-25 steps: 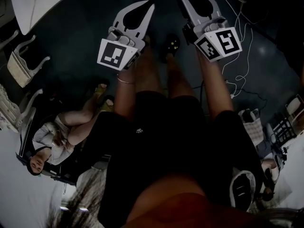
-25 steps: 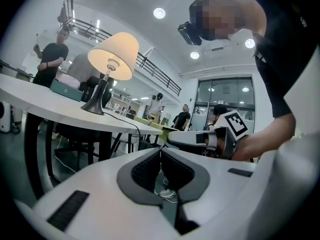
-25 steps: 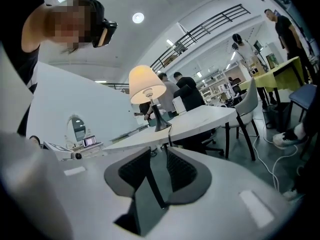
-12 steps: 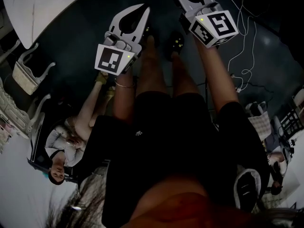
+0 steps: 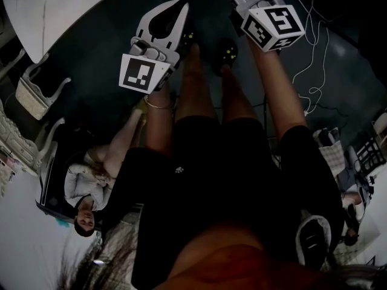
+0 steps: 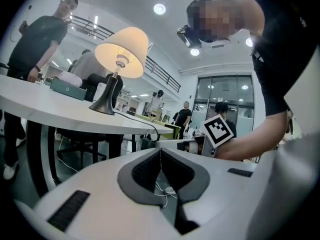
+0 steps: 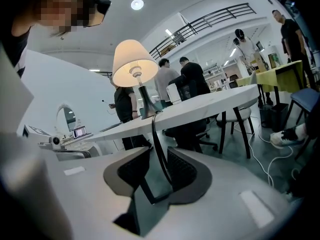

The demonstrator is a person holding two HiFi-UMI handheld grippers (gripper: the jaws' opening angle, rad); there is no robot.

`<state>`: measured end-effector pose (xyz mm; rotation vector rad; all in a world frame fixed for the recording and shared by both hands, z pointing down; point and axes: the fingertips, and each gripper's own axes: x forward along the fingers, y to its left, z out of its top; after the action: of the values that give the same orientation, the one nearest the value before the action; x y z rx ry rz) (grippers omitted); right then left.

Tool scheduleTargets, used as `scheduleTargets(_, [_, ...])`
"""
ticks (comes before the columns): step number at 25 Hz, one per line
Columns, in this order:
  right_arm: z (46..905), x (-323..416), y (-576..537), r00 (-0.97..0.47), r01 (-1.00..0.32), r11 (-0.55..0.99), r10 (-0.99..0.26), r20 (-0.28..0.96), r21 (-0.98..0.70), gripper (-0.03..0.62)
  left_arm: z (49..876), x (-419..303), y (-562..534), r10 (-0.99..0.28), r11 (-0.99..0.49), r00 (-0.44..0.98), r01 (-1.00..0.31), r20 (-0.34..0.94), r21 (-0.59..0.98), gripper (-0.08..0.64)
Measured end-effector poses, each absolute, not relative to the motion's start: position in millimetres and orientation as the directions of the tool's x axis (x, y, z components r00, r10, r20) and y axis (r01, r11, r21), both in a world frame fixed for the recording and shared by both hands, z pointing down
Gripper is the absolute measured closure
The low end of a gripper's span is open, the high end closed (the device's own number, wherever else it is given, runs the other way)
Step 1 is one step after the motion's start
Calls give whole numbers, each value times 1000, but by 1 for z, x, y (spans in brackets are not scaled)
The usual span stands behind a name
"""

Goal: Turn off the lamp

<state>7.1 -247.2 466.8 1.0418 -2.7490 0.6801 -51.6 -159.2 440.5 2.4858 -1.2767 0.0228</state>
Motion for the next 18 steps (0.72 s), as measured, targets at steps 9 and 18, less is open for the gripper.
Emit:
scheduleTargets(9, [473,8,-253,-740,-671,639,-611,282,-377,543,449,-55,-157,-791,-523,586,-797,176,302,552])
scheduleTargets(18, [470,2,-242,-778,-627,700,-535,331,-342,581,454,-49,-154,-785,-525,590,-796,188,301,551])
